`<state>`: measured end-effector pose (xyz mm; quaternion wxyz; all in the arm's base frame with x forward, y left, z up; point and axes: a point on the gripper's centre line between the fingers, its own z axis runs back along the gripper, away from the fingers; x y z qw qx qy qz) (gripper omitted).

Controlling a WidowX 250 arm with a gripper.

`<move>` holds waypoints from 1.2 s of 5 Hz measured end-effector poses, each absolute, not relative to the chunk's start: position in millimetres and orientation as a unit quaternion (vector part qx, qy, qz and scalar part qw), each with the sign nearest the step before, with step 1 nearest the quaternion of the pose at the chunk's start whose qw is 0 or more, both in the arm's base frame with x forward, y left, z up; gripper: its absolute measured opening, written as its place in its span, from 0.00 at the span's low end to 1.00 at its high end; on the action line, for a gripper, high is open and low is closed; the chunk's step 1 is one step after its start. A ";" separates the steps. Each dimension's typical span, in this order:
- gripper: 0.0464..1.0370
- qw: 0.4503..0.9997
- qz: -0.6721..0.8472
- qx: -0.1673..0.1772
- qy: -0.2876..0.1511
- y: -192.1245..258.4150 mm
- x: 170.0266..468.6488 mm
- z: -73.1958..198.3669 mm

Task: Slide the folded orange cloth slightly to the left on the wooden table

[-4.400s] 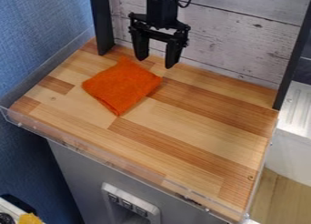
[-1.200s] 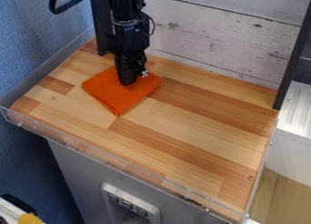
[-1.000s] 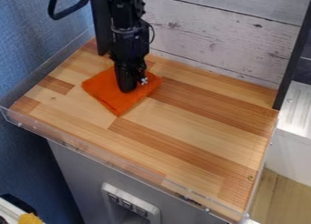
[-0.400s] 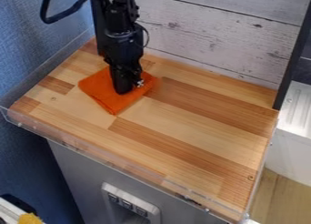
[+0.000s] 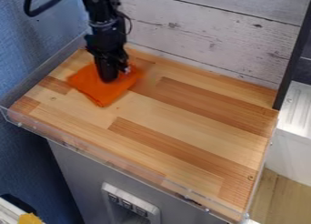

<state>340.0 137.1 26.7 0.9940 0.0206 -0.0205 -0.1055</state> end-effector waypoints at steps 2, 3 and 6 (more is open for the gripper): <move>0.04 0.999 -0.046 0.010 -0.015 158.0 340.8 28.2; 0.19 1.000 -0.028 -0.001 0.001 162.3 335.1 32.5; 0.96 1.000 0.010 -0.007 0.002 148.3 305.2 95.3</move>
